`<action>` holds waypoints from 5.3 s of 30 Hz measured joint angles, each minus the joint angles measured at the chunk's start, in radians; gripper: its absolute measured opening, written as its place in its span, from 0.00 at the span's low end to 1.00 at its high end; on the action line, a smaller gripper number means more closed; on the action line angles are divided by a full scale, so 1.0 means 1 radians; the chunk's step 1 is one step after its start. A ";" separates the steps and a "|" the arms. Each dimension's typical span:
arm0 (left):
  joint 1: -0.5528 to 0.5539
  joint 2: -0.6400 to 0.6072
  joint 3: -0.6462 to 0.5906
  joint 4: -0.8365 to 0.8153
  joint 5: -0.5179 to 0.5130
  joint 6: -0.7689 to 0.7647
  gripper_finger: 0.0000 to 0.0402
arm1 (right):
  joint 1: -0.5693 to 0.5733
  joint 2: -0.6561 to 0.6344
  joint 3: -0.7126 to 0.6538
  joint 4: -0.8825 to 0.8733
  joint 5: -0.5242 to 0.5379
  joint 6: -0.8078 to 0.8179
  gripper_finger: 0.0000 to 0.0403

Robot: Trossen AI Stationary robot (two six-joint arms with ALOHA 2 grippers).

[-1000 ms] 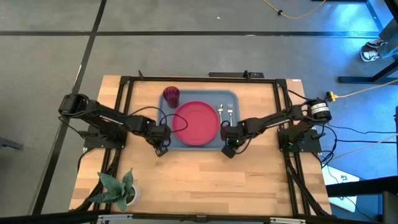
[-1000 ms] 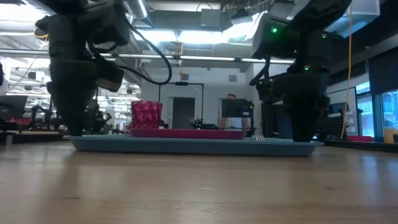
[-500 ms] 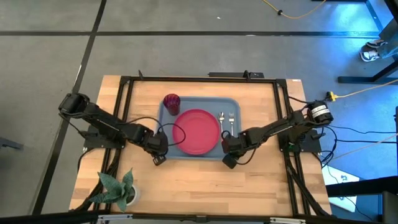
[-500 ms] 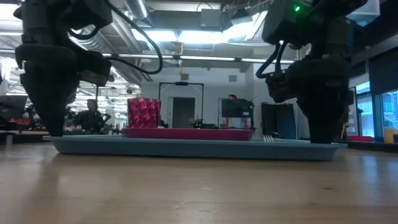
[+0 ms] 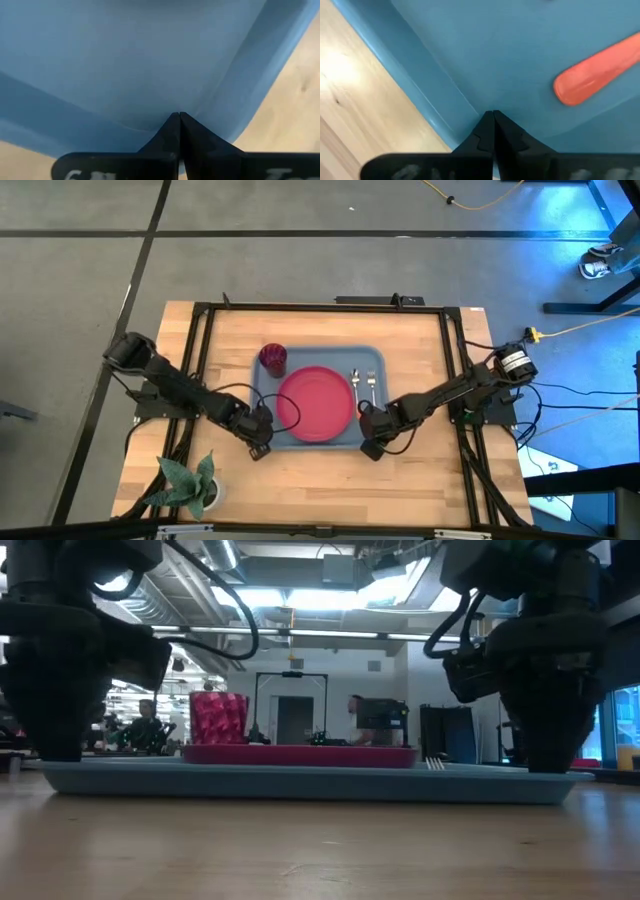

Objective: Pick and place plate/cup/fork/spoon on tray
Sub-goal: Move the blue serving tray to the middle of the table, then return to Home Position

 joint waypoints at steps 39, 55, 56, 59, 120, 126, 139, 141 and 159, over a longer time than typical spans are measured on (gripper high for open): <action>0.012 -0.171 0.211 -0.217 -0.185 0.159 0.00 | 0.025 -0.357 0.115 -0.145 0.195 -0.233 0.01; 0.011 -0.865 0.146 -0.233 -0.515 0.515 0.00 | -0.032 -0.910 0.112 -0.093 0.285 -0.725 0.01; 0.011 -0.907 0.122 -0.233 -0.515 0.511 0.00 | -0.036 -0.928 0.112 -0.092 0.280 -0.737 0.01; 0.011 -1.041 0.046 -0.236 -0.515 0.499 0.00 | -0.046 -0.979 0.112 -0.093 0.267 -0.755 0.00; 0.011 -1.480 -0.653 0.695 -0.349 0.869 0.00 | -0.048 -1.676 -0.855 0.618 0.046 -0.705 0.01; 0.011 -1.480 -0.653 0.685 -0.347 0.957 0.00 | -0.048 -1.676 -0.855 0.606 0.048 -0.777 0.01; 0.011 -1.480 -0.653 0.514 -0.357 0.968 0.00 | -0.048 -1.676 -0.854 0.555 0.055 -0.828 0.02; 0.011 -1.480 -0.653 0.516 -0.357 0.968 0.00 | -0.048 -1.676 -0.854 0.555 0.056 -0.829 0.02; 0.011 -1.480 -0.653 0.516 -0.355 0.968 0.00 | -0.048 -1.676 -0.854 0.557 0.056 -0.830 0.02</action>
